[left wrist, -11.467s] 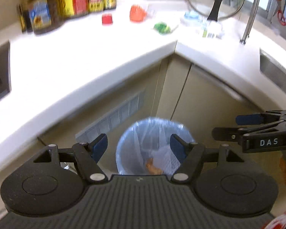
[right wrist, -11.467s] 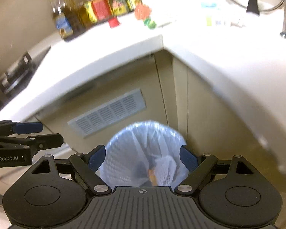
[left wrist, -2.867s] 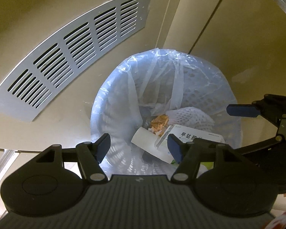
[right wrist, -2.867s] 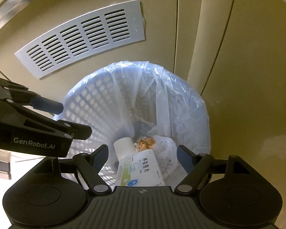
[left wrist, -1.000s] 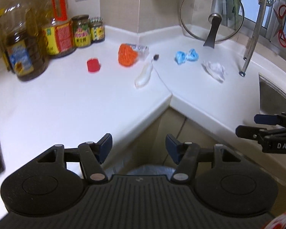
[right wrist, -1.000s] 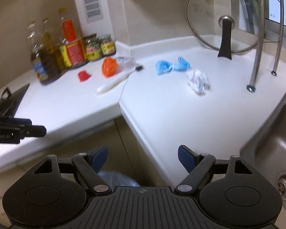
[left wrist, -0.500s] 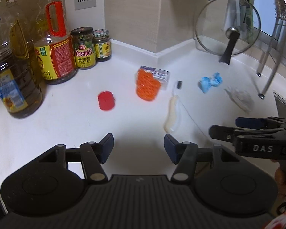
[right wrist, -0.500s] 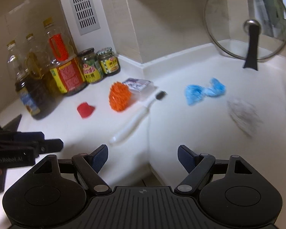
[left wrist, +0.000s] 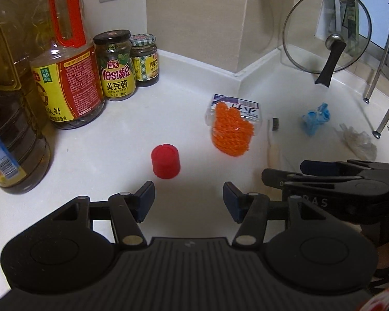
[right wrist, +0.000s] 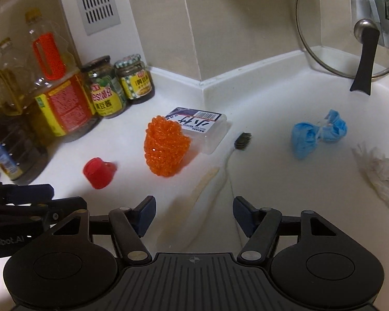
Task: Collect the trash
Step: 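Move left tool toward the red cap while right tool approaches the white toothbrush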
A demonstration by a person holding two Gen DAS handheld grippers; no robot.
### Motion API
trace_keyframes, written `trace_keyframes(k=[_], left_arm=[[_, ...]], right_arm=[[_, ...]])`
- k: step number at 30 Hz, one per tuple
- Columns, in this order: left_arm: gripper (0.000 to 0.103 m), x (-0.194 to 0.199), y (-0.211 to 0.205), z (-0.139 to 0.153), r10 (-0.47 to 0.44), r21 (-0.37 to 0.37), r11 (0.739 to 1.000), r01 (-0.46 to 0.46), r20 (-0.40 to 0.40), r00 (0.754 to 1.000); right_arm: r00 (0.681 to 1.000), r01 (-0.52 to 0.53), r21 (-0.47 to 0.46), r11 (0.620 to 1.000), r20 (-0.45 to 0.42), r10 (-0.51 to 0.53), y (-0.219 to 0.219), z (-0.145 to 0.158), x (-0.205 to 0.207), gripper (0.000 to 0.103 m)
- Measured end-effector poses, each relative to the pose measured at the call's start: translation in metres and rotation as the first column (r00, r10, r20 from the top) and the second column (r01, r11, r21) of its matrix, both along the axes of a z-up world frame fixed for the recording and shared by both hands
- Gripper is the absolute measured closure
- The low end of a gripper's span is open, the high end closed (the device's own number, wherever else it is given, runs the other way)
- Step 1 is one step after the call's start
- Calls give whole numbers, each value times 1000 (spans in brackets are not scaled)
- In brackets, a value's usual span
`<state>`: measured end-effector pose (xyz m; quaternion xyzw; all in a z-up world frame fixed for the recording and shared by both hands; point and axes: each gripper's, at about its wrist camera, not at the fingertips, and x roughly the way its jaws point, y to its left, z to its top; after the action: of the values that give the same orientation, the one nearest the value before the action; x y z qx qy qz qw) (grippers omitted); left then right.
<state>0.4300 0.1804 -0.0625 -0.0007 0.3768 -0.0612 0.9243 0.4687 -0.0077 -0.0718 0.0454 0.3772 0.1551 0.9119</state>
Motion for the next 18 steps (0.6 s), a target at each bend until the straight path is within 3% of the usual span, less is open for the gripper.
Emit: trace_keyframes(k=[7, 12, 18], left_arm=[[48, 18, 6, -10, -22, -2, 1000, 22, -10, 1000], [48, 26, 9, -14, -34, -13, 999, 34, -15, 999], [48, 32, 13, -15, -49, -23, 999, 49, -12, 999]], right_arm=[[1000, 6, -80, 997, 30, -3, 11, -11, 11, 41], [999, -1, -124, 992, 45, 7, 7, -12, 14, 61], [999, 28, -154, 988, 42, -22, -11, -11, 12, 62]])
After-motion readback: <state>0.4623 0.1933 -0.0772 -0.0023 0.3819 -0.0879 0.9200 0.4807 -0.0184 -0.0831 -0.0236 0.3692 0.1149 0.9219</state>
